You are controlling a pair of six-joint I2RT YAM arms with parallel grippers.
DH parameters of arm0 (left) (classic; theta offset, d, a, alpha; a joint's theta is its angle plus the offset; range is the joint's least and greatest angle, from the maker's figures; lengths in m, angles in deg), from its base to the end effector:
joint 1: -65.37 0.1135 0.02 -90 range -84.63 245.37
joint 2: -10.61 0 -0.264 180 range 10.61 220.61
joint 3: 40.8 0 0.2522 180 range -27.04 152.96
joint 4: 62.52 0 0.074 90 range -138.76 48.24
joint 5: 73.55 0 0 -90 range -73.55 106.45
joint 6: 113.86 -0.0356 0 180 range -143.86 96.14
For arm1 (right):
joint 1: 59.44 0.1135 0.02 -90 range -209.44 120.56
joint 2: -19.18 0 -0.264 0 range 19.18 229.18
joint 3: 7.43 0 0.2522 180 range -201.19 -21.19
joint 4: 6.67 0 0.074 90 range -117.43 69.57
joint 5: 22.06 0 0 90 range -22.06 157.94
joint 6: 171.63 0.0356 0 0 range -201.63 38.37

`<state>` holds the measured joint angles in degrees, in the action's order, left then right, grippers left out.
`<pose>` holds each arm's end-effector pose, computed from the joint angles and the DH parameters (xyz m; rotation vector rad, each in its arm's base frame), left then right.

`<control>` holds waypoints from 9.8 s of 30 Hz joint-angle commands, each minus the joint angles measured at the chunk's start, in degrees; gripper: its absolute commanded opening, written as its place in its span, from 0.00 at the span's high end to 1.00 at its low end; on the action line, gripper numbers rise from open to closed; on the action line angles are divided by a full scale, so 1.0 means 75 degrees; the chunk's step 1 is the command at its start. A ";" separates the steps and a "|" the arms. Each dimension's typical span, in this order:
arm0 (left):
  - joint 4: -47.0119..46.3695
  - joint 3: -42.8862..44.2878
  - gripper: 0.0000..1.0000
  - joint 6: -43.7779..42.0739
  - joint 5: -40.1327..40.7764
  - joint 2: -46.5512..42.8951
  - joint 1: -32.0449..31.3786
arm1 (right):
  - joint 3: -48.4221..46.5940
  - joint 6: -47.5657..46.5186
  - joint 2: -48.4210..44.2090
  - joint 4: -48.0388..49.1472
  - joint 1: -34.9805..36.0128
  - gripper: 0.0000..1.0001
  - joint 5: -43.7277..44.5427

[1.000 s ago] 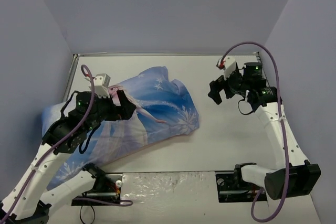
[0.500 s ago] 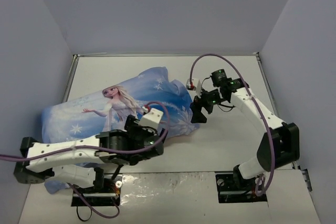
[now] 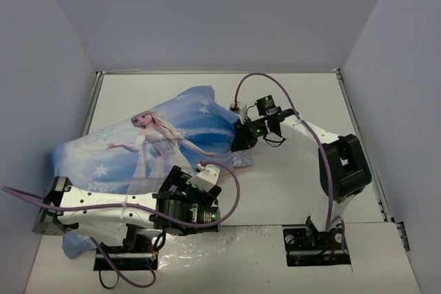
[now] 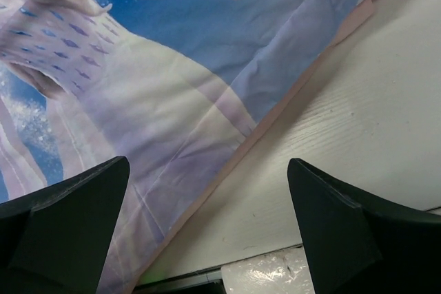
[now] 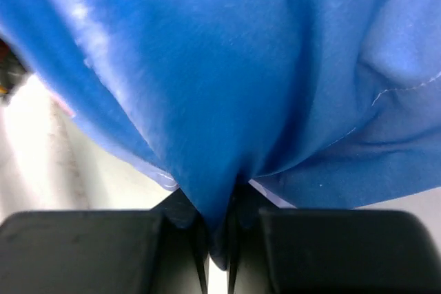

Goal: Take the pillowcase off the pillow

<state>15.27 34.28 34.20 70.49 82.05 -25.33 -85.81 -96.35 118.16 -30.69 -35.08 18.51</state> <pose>0.0262 -0.2139 0.2885 0.4610 2.1216 0.0070 0.3227 0.1758 0.2173 -1.1381 1.9372 1.0894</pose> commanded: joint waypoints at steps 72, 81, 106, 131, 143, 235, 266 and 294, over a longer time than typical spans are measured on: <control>-0.7401 0.1291 0.81 -0.4707 -0.4098 0.0725 0.7745 | 0.1562 0.4179 -0.3108 0.1286 -0.3166 0.56 0.2311; -0.6242 0.3588 0.09 -0.4496 -0.5493 0.0776 0.7582 | -0.0663 0.1005 -0.3928 0.1006 -0.3658 0.00 0.2703; -0.6311 0.2956 0.06 -0.3710 -0.4112 0.1608 0.4311 | -0.1259 0.5159 -0.1845 0.0489 -0.1900 0.05 0.4821; -0.6393 0.4267 0.04 -0.4624 -0.4673 0.2532 0.5377 | 0.0013 0.5538 -0.0949 0.0442 -0.2896 0.64 0.5021; -0.6006 0.7479 0.04 -0.5128 -0.6115 0.5989 0.5519 | 0.1479 0.4062 -0.2381 0.0524 -0.3212 0.95 0.3288; -0.6405 -0.0336 0.98 -0.3699 -0.5002 0.1256 0.5120 | -0.0537 0.1728 0.1896 0.1403 -0.1760 1.00 0.4014; -0.7307 0.1680 0.98 -0.2234 -0.6127 0.2826 0.6093 | 0.0809 -0.9773 -0.3716 -0.3976 -0.1214 0.16 -0.0843; -0.7670 0.0636 0.98 -0.1953 -0.6080 0.2427 0.6315 | 0.1654 -1.0356 -0.3938 -0.4678 -0.0119 0.91 0.0474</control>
<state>-45.23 38.10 19.89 24.77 99.12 21.10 -75.19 -177.00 92.24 -59.15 -36.79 22.69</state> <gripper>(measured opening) 0.046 0.099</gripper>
